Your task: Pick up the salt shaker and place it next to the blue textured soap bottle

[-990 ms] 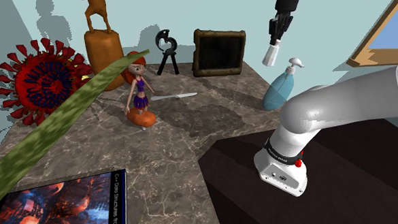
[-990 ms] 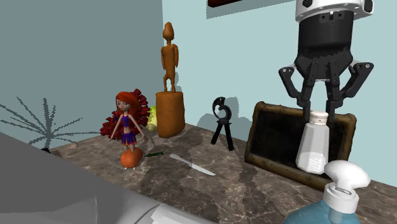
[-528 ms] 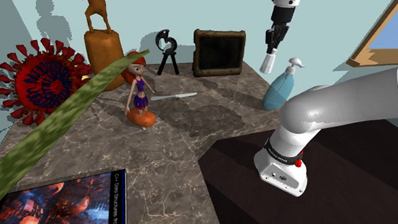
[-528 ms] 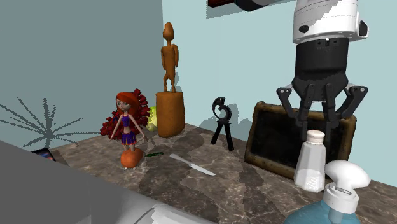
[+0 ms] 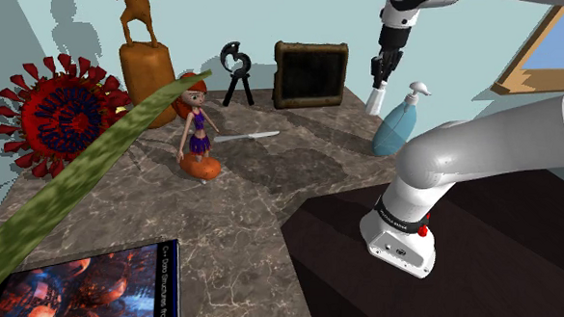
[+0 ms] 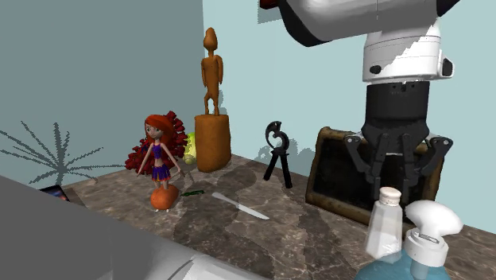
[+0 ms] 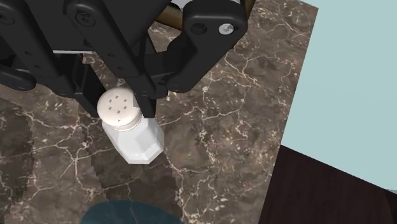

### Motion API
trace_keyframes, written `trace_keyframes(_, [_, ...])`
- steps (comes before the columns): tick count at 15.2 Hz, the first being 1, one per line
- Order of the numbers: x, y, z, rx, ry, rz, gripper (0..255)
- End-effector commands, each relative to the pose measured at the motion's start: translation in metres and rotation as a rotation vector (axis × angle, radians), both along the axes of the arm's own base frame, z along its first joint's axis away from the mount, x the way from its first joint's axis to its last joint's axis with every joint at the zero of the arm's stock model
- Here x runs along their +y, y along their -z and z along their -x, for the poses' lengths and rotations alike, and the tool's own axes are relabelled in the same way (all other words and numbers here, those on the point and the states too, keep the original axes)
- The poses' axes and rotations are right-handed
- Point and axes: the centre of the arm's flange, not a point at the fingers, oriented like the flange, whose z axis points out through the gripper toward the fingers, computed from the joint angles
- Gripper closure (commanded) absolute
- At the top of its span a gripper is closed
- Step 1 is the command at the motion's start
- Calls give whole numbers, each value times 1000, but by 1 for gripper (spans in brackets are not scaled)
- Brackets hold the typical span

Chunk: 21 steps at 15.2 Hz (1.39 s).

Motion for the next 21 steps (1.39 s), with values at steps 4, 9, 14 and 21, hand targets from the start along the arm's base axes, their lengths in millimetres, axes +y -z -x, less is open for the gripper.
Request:
trace_keyframes(4, [0, 28, 0, -1, 0, 0, 255])
trace_keyframes(9, [0, 54, 0, -1, 0, 0, 255])
trace_keyframes(14, [0, 80, 0, -1, 0, 0, 255])
trace_keyframes(21, [0, 119, 0, -1, 0, 0, 255])
